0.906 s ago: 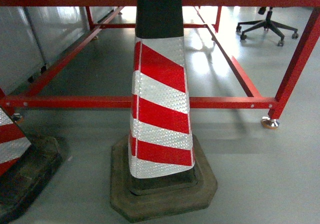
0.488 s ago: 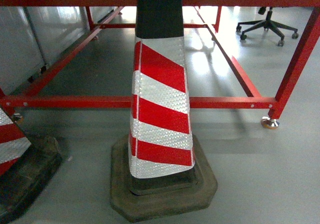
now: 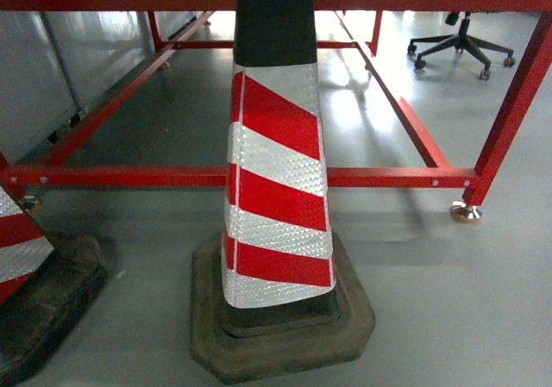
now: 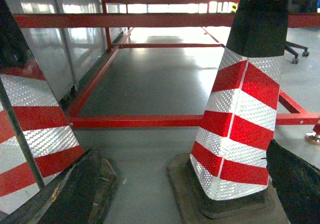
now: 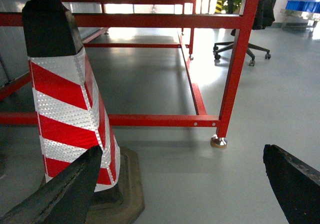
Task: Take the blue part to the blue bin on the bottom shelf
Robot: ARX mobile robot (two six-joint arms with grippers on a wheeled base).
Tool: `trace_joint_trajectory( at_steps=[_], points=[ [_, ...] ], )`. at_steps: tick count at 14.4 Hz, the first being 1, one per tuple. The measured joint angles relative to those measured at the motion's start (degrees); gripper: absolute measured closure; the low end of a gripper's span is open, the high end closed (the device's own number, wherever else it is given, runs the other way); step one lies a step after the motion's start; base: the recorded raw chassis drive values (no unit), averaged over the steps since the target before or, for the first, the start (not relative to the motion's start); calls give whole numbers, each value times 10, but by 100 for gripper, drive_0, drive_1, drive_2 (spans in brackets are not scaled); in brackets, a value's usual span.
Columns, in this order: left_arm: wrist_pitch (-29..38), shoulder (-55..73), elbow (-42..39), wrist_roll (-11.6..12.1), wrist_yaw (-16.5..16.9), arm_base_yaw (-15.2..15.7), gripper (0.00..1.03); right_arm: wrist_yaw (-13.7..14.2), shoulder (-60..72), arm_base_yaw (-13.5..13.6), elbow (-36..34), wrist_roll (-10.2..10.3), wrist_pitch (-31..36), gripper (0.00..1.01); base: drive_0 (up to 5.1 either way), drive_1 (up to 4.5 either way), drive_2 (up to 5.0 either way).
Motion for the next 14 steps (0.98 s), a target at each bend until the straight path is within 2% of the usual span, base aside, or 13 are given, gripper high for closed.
trace_joint_trajectory(
  at_steps=[14],
  points=[
    [-1,0,0,0,0,0,5,0,0,0,0,0,0,3,0,0,0]
  ],
)
